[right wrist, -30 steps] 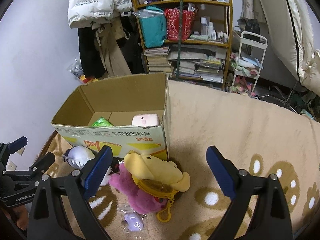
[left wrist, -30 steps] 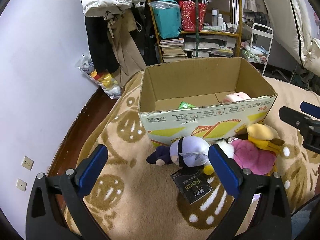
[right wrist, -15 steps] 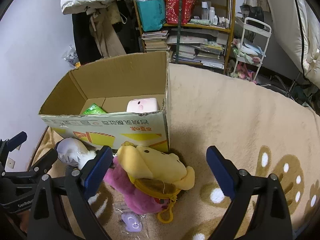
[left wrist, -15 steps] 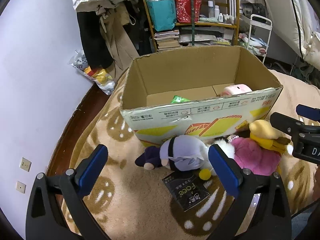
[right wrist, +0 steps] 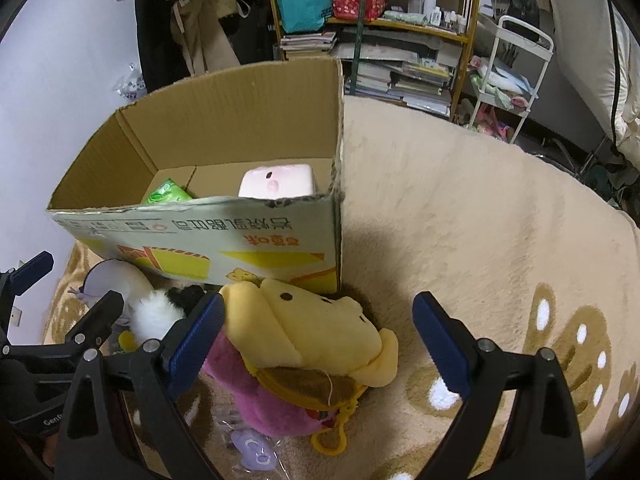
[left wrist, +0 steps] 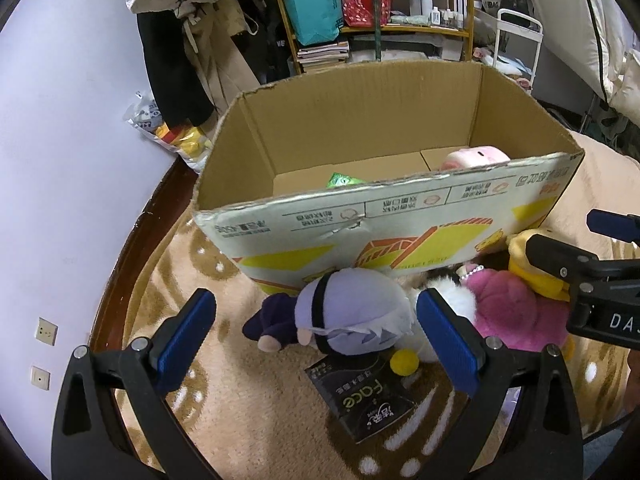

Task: Organize soft objects
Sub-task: 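Move the left tool to the white-haired doll while the right tool approaches the yellow duck plush, then close the left tool on the white-haired doll while the right tool grips the yellow duck plush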

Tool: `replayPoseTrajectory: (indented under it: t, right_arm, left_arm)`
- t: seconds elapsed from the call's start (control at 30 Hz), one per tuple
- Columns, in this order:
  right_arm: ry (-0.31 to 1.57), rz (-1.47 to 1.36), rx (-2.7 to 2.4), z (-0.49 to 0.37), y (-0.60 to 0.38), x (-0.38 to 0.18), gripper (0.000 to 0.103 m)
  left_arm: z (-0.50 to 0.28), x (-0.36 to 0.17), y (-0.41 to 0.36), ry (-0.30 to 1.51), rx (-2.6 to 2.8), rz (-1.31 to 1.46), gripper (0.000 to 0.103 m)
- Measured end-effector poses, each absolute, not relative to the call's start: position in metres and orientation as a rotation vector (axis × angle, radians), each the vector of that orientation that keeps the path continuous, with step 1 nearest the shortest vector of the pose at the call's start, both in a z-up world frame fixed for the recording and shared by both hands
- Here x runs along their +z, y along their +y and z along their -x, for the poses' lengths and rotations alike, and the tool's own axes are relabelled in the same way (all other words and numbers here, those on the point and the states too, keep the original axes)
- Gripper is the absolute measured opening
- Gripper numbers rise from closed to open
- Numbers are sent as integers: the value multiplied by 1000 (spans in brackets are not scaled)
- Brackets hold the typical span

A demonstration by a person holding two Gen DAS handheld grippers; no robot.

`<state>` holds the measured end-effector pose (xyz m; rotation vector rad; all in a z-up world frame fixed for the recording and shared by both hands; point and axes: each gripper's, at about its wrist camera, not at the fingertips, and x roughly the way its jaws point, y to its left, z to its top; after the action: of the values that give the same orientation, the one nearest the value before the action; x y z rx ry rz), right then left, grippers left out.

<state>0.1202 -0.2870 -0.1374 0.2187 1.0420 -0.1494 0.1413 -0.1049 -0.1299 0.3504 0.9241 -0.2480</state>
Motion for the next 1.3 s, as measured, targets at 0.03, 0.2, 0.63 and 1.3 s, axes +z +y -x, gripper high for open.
replayPoseTrajectory:
  t: [0.03, 0.2, 0.63, 1.3]
  right_arm:
    - [1050, -223, -147, -122, -289, -139, 99]
    - [1080, -260, -128, -125, -290, -144, 99]
    - [1158, -260, -106, -130, -281, -165, 99]
    - [1170, -314, -90, -135, -294, -171, 99]
  left_arm:
    - [-143, -132, -105, 928, -249, -352, 99]
    - [-148, -142, -107, 953, -250, -357, 99]
    - [-156, -158, -101, 1036, -269, -295, 99]
    - [-159, -158, -96, 1042, -321, -275, 82]
